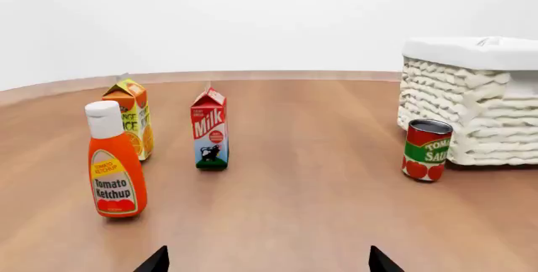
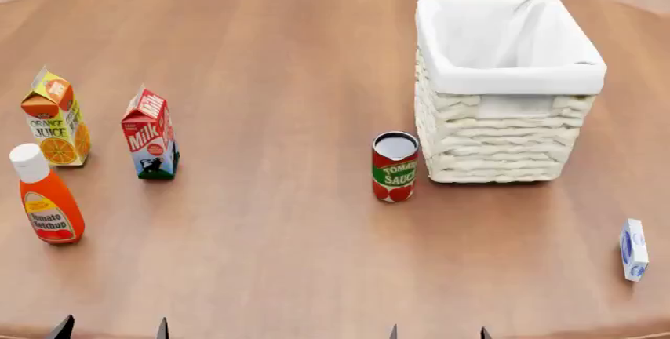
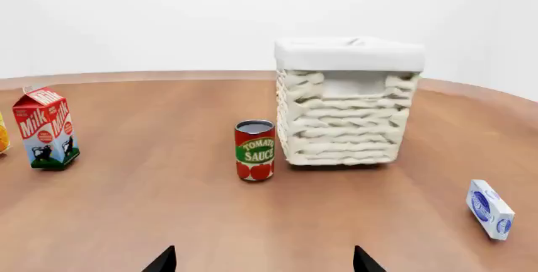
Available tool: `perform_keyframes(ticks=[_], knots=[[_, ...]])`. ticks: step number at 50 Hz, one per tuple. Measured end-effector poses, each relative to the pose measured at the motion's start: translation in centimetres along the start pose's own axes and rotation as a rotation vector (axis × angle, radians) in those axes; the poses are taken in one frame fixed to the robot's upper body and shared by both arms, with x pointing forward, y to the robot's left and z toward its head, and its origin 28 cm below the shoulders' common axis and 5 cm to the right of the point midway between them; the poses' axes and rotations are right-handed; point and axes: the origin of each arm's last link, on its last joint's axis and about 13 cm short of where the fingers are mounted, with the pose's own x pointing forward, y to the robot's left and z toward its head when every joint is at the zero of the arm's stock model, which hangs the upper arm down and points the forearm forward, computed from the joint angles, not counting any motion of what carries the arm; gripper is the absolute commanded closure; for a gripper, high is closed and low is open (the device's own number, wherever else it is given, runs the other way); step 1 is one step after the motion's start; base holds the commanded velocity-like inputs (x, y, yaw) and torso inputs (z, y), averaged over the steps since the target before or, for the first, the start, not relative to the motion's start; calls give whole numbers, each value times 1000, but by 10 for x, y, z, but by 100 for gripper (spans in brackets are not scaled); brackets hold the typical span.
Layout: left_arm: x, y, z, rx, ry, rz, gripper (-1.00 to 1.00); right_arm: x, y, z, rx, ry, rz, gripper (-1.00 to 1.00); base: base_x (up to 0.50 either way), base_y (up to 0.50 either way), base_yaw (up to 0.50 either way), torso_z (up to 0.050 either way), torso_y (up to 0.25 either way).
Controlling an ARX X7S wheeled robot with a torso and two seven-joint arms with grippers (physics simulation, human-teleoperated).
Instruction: Pick the milk and place it in the basket.
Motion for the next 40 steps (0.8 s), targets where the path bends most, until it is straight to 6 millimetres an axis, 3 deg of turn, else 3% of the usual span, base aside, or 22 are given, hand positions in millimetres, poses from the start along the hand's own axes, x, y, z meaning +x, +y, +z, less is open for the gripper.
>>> perform_keyframes(ticks=[40], knots=[[-1, -1, -1, -6, 11, -14, -100, 2, -2, 0, 62, 40, 9, -100, 0, 0, 0, 0, 0]])
